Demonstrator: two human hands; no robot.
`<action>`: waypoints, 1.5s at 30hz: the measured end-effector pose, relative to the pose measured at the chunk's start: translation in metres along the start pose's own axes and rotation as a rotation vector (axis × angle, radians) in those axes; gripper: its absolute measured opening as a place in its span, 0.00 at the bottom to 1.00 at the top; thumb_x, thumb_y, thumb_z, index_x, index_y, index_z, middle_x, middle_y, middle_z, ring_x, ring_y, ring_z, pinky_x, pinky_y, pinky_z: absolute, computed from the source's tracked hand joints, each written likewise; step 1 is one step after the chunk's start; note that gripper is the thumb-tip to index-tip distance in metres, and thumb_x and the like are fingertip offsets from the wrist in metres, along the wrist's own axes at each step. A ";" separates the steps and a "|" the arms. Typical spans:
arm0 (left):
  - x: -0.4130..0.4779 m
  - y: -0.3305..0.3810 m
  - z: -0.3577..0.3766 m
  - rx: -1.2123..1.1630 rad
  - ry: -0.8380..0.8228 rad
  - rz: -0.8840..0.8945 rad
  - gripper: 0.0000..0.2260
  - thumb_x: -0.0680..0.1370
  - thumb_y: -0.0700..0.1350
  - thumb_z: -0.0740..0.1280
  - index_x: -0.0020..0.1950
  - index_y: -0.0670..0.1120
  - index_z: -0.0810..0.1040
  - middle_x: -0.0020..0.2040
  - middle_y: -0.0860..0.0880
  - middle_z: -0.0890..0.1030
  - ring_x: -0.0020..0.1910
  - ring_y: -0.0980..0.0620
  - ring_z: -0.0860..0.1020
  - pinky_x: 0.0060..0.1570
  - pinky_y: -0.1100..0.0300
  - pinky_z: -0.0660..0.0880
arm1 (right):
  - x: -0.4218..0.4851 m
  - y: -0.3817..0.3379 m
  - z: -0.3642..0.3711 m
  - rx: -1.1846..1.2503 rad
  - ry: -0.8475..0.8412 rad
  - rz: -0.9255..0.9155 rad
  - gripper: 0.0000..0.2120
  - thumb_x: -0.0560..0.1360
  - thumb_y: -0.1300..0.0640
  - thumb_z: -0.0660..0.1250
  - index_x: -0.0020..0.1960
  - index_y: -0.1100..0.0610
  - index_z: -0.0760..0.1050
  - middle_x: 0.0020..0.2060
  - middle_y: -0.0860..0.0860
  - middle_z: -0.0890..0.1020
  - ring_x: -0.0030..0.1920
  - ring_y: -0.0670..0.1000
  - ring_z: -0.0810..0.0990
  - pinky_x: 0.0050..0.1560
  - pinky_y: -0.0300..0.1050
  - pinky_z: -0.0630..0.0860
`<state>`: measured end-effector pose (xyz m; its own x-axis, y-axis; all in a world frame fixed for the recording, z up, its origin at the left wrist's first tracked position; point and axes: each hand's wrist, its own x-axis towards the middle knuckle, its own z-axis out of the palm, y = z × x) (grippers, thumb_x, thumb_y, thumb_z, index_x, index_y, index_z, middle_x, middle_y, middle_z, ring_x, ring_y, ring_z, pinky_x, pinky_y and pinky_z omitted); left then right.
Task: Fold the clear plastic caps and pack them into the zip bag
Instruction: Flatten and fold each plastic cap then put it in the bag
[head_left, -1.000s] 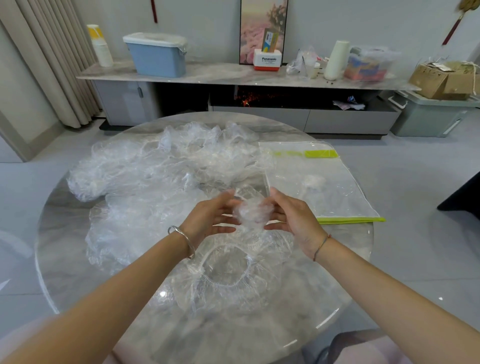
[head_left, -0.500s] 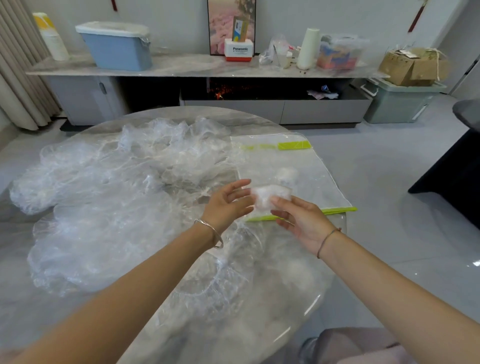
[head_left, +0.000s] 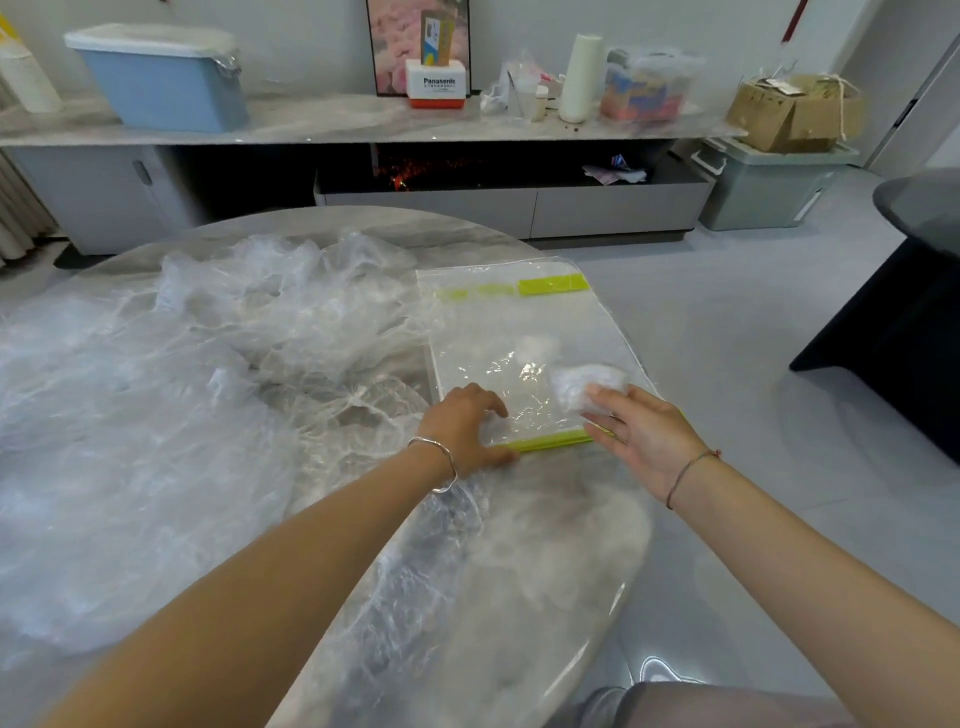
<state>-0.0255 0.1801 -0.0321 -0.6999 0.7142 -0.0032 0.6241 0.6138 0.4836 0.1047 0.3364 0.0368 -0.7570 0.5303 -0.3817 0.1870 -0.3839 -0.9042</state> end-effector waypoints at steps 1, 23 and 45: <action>0.001 -0.001 0.003 0.013 0.008 0.004 0.21 0.68 0.59 0.73 0.57 0.52 0.75 0.55 0.51 0.74 0.57 0.53 0.71 0.55 0.57 0.71 | 0.002 0.000 -0.001 0.007 0.000 0.000 0.03 0.75 0.62 0.67 0.44 0.57 0.75 0.43 0.51 0.81 0.46 0.49 0.81 0.54 0.43 0.77; -0.016 0.027 -0.026 -0.308 0.539 0.078 0.06 0.80 0.55 0.53 0.48 0.54 0.63 0.46 0.54 0.79 0.47 0.52 0.79 0.39 0.49 0.76 | 0.002 0.007 0.031 -1.145 0.041 -1.174 0.08 0.64 0.66 0.62 0.39 0.55 0.74 0.37 0.50 0.74 0.38 0.47 0.70 0.33 0.36 0.67; -0.027 0.025 -0.048 -0.396 0.560 0.080 0.05 0.81 0.52 0.56 0.48 0.52 0.65 0.45 0.54 0.79 0.49 0.57 0.77 0.44 0.53 0.76 | 0.048 0.024 0.059 -1.543 -0.183 -0.290 0.26 0.81 0.41 0.42 0.76 0.47 0.54 0.77 0.49 0.50 0.76 0.54 0.43 0.74 0.53 0.43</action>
<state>-0.0073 0.1596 0.0224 -0.7977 0.4053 0.4466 0.5817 0.3214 0.7472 0.0364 0.3081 0.0080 -0.9197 0.3077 -0.2438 0.3732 0.8779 -0.3000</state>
